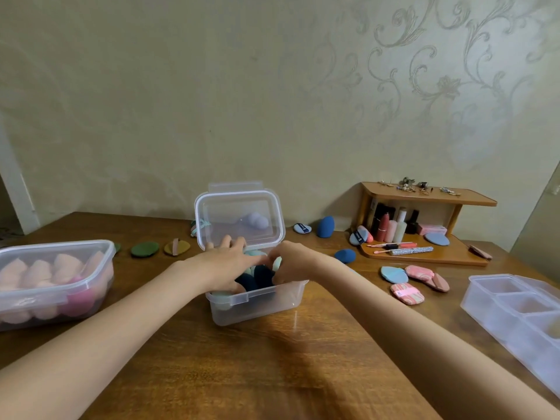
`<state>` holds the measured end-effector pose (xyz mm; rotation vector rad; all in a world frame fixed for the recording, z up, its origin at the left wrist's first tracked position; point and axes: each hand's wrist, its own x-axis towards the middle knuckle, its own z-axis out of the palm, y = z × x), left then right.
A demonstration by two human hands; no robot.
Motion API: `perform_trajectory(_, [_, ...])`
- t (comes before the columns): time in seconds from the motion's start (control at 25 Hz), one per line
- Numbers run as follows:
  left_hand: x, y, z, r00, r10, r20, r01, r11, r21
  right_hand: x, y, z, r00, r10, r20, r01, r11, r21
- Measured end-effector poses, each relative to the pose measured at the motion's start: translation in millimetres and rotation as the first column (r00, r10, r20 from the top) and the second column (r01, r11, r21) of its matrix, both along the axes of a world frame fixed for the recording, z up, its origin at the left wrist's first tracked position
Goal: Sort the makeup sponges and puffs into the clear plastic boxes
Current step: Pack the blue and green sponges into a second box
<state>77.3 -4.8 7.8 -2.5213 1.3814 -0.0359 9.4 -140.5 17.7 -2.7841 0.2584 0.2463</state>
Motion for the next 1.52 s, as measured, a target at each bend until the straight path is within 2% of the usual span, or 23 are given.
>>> perform_trajectory(0.12, [0,-4,5,1.000,-0.014,-0.018,0.015,0.999,0.038,2,-11,12,0.998,-0.015,-0.057,0.018,0.999,0.040])
perform_trajectory(0.16, [-1,-5,7,0.999,-0.019,-0.032,0.021,0.999,0.050,2,-18,19,0.998,-0.057,-0.024,0.059,0.991,0.119])
perform_trajectory(0.24, [-3,-8,9,0.999,-0.016,-0.051,0.020,0.996,0.082,6,-42,30,0.958,-0.257,0.128,0.200,0.918,0.342])
perform_trajectory(0.28, [-3,-11,11,0.998,-0.007,-0.056,0.013,0.994,0.106,9,-56,33,0.911,-0.356,0.210,0.266,0.894,0.359])
perform_trajectory(0.36, [-3,-18,17,0.995,0.020,-0.093,-0.004,0.987,0.161,23,-86,25,0.867,-0.398,0.301,0.371,0.917,0.146])
perform_trajectory(0.44, [0,-23,22,0.988,0.045,-0.151,-0.016,0.982,0.187,38,-106,8,0.889,-0.383,0.250,0.402,0.915,-0.030])
perform_trajectory(0.56, [5,-26,22,0.984,0.048,-0.173,-0.012,0.979,0.204,65,-138,-20,0.899,-0.406,0.165,0.427,0.896,-0.125])
perform_trajectory(0.68, [6,-27,15,0.993,0.028,-0.115,-0.001,0.975,0.224,82,-159,-38,0.906,-0.404,0.126,0.420,0.893,-0.162])
perform_trajectory(0.76, [9,-26,10,0.997,0.017,-0.081,0.001,0.976,0.216,86,-162,-41,0.886,-0.391,0.249,0.427,0.898,-0.110])
perform_trajectory(0.88, [11,-26,8,0.996,0.019,-0.084,-0.002,0.981,0.196,76,-153,-22,0.698,-0.432,0.572,0.451,0.885,0.118])
perform_trajectory(0.96, [9,-26,8,0.997,0.020,-0.075,-0.005,0.982,0.186,63,-134,2,0.645,-0.443,0.622,0.367,0.894,0.256])
perform_trajectory(1.0, [8,-25,7,0.997,0.021,-0.072,-0.007,0.983,0.183,52,-120,16,0.673,-0.439,0.596,0.294,0.897,0.329])
perform_trajectory(1.12, [2,-21,7,0.997,0.023,-0.068,-0.011,0.986,0.168,13,-73,49,0.863,-0.290,0.414,0.040,0.855,0.517])
perform_trajectory(1.2, [-5,-19,9,0.998,0.028,-0.059,-0.018,0.987,0.157,-9,-47,53,0.971,-0.074,0.229,-0.030,0.907,0.420])
perform_trajectory(1.28, [-10,-18,10,0.997,0.056,-0.051,-0.047,0.985,0.163,-17,-30,42,0.997,0.043,0.072,-0.061,0.959,0.276])
perform_trajectory(1.4, [-13,-17,11,0.997,0.066,-0.041,-0.059,0.987,0.150,-18,-16,32,0.997,0.027,0.076,-0.038,0.987,0.157])
perform_trajectory(1.52, [-10,-14,10,0.997,0.051,-0.049,-0.044,0.989,0.145,-14,-8,37,0.995,0.057,0.077,-0.055,0.998,-0.028])
